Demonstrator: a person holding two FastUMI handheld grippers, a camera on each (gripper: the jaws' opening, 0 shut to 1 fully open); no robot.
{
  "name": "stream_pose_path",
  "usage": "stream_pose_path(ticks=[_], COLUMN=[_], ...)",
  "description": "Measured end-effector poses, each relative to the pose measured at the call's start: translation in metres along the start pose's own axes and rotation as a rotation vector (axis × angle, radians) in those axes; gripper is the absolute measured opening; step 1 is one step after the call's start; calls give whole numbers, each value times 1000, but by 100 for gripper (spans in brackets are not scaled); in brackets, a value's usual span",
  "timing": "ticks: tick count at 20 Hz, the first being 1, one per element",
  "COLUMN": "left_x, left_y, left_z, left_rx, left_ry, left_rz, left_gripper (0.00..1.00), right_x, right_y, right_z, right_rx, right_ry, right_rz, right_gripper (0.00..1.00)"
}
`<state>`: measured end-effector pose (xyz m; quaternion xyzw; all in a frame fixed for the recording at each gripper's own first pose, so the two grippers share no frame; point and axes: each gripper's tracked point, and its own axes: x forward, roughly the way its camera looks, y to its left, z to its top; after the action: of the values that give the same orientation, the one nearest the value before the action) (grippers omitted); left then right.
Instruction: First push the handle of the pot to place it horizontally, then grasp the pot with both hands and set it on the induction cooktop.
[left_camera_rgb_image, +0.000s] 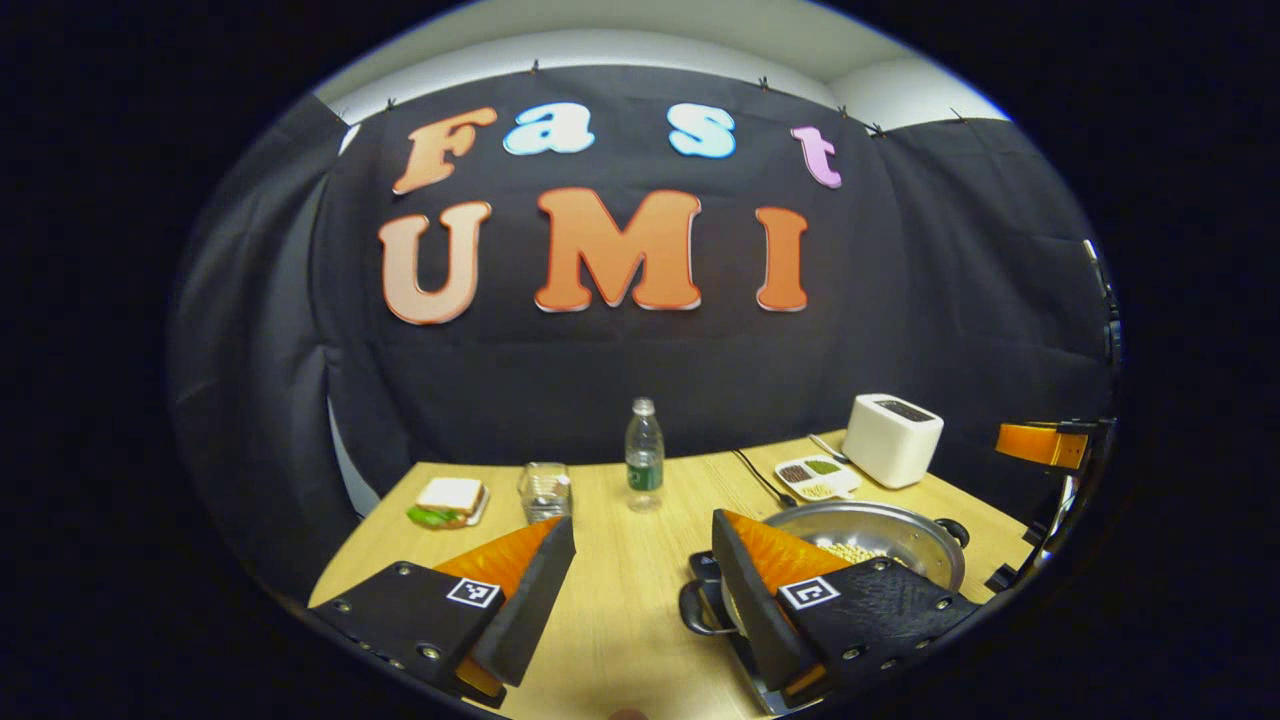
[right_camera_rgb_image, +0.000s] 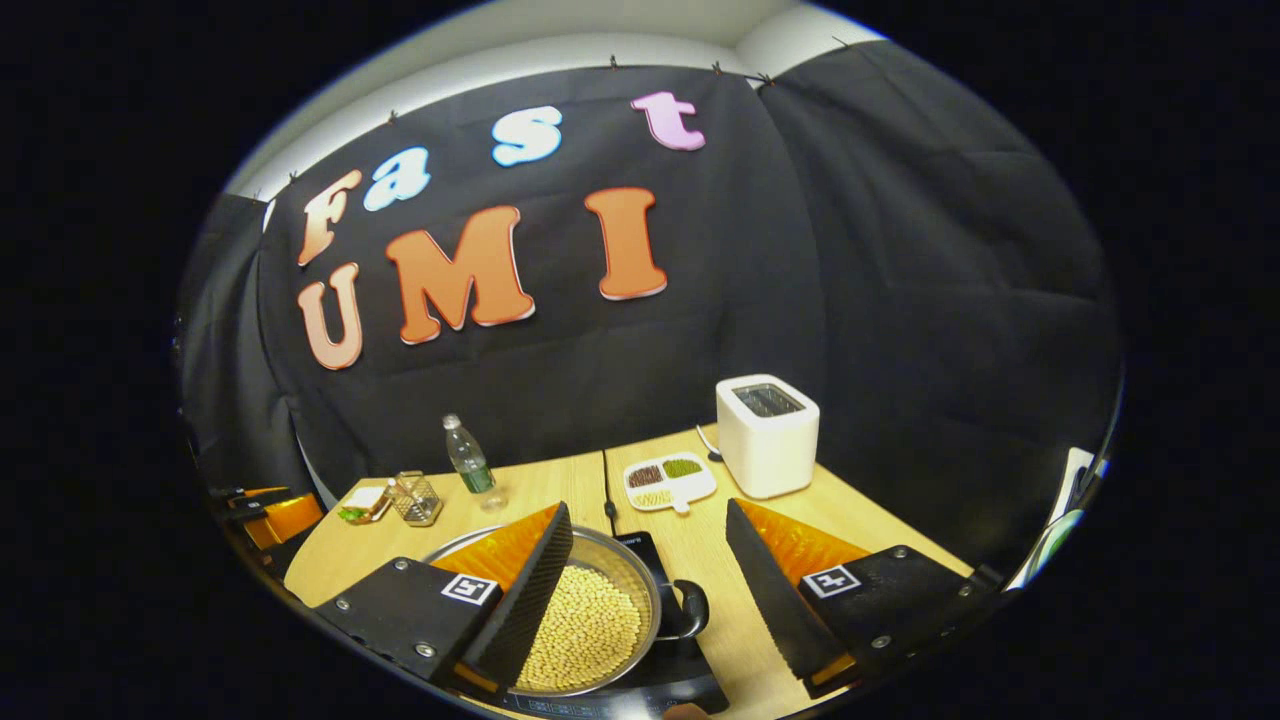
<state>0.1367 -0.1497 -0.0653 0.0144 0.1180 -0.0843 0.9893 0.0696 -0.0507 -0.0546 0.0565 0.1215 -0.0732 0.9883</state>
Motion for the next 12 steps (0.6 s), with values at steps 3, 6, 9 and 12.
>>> stream_pose_path(ticks=[3, 6, 9, 12], left_x=[-38, -76, -115, -152], left_y=[39, 78, 112, 146], left_z=[49, 80, 97, 115], left_rx=[-1, -41, -100, -85], left_ry=[-119, -162, -183, -247], left_rz=[62, 120, 151, 221], left_gripper=[85, 85, 85, 85], right_x=[-32, -62, -89, -106], right_y=[10, 20, 30, 38], right_z=[38, 66, 86, 100], right_rx=[-26, -40, -62, -85], right_ry=[-95, -162, -215, -260], right_rz=[20, 39, 68, 87], right_gripper=[95, 95, 95, 95])
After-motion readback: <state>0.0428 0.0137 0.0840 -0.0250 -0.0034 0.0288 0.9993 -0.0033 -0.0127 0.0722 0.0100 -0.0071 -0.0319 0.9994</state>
